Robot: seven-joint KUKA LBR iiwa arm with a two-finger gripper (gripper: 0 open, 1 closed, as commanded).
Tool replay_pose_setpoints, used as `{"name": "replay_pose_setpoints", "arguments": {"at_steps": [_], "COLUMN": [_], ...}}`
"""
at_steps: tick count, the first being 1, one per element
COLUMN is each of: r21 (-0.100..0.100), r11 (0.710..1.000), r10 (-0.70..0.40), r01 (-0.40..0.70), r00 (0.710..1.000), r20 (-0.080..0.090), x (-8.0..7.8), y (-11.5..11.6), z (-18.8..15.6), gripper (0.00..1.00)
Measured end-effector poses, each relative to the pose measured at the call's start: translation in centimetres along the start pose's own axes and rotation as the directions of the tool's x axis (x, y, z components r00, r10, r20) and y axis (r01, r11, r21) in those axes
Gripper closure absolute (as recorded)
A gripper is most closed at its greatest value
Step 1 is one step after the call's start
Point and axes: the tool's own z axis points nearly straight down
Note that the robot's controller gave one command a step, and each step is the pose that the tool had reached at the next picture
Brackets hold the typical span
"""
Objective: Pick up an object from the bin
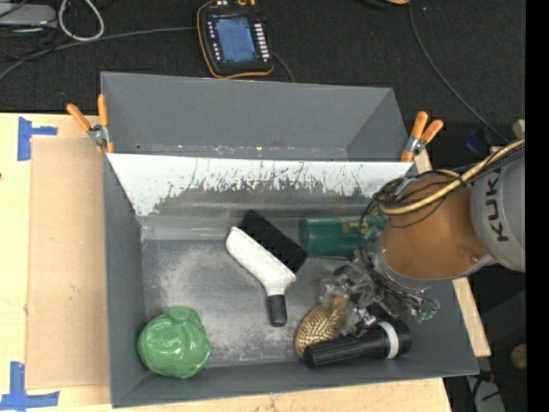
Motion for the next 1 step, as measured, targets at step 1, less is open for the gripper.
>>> {"name": "replay_pose_setpoints", "arguments": {"at_steps": [1], "r21": [0.0], "r11": [1.0], "r10": [-0.001], "r01": [0.001], "r00": [1.0], "r20": [0.0], "x": [0.0], "y": [0.0], "z": [0.0], "gripper": [1.0]}}
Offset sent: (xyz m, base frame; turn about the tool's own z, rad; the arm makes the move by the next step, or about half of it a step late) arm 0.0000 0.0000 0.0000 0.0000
